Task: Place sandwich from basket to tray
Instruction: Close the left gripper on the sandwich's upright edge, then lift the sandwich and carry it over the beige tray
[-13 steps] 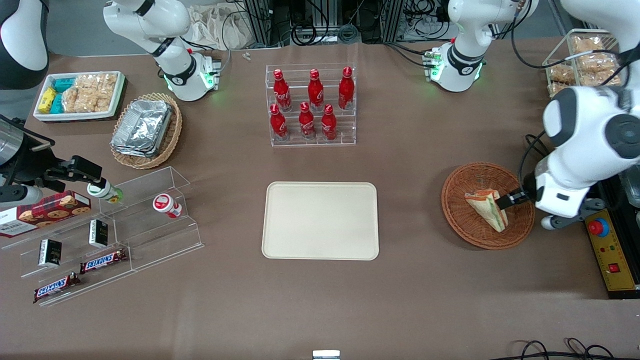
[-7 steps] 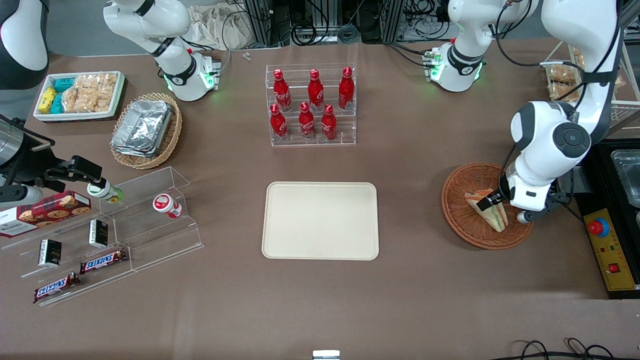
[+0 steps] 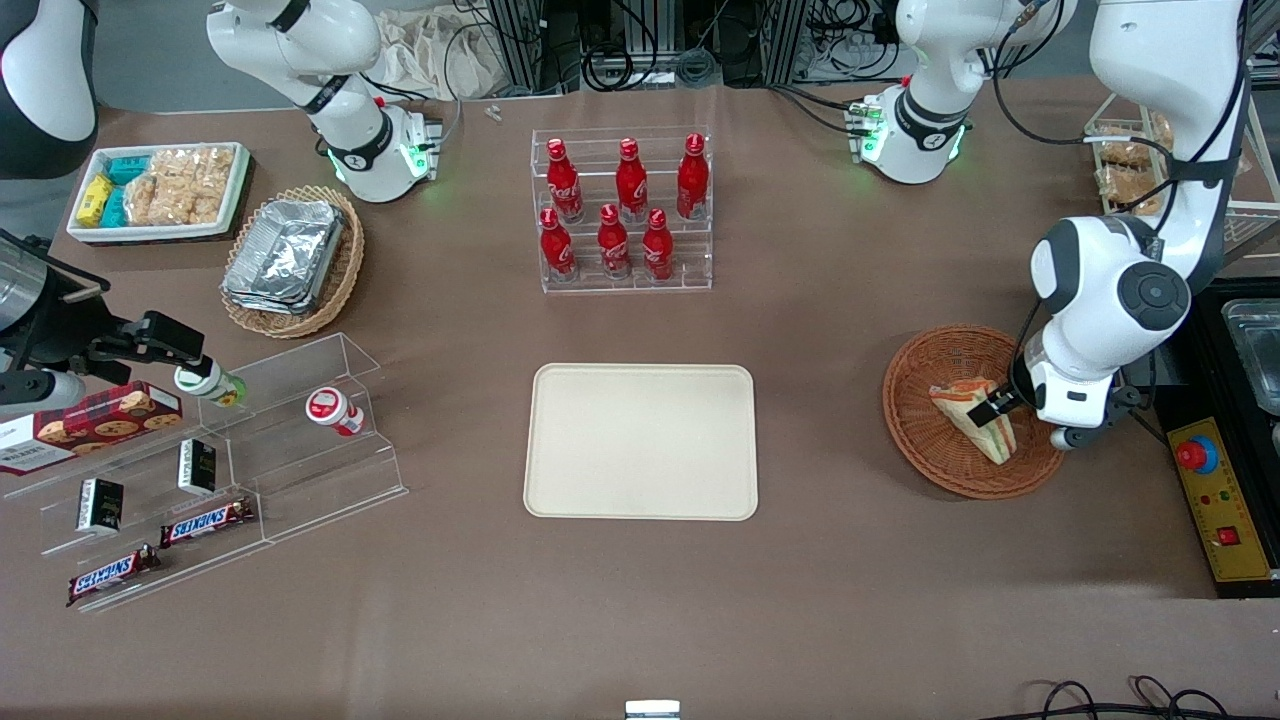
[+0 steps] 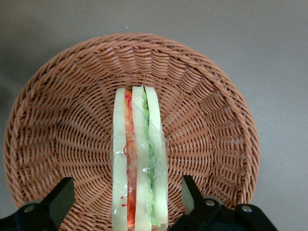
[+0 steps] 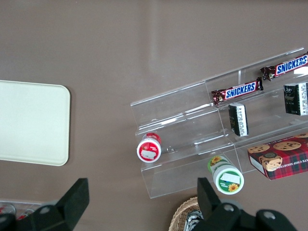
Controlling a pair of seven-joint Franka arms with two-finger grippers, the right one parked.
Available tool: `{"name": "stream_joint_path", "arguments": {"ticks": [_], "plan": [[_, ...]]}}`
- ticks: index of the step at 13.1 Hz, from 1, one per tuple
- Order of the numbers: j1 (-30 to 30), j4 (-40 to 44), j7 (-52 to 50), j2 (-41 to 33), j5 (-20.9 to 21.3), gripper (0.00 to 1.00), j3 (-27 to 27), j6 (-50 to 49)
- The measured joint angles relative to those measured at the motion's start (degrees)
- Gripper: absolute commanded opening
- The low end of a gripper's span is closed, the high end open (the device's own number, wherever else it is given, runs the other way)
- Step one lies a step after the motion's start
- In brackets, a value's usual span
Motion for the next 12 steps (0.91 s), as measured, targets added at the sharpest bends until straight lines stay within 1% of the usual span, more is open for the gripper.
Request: {"name": "stream_joint_path", "arguments": {"ticks": [2,6,7,8,9,10,12], "plan": [[0.0,-0.1,-0.1,0.3,-1.9,0.99,0.0,0.8],[0.0,-0.9,-0.2,1.3,-3.3,0.98,0.0,0.9],[0.0,-1.0,-0.2,1.8,-3.6,0.78,0.0,1.1],[0.0,-1.2,-0.2,2.3,-3.7,0.36,0.0,1.3],[0.0,-1.2,-0.2,2.8,-3.7,0.10,0.0,1.6],[-0.1,-1.2,-0.2,3.1,-3.7,0.05,0.0,1.8],[-0.1,-1.2,-0.2,3.1,-3.7,0.04,-0.2,1.9]]}}
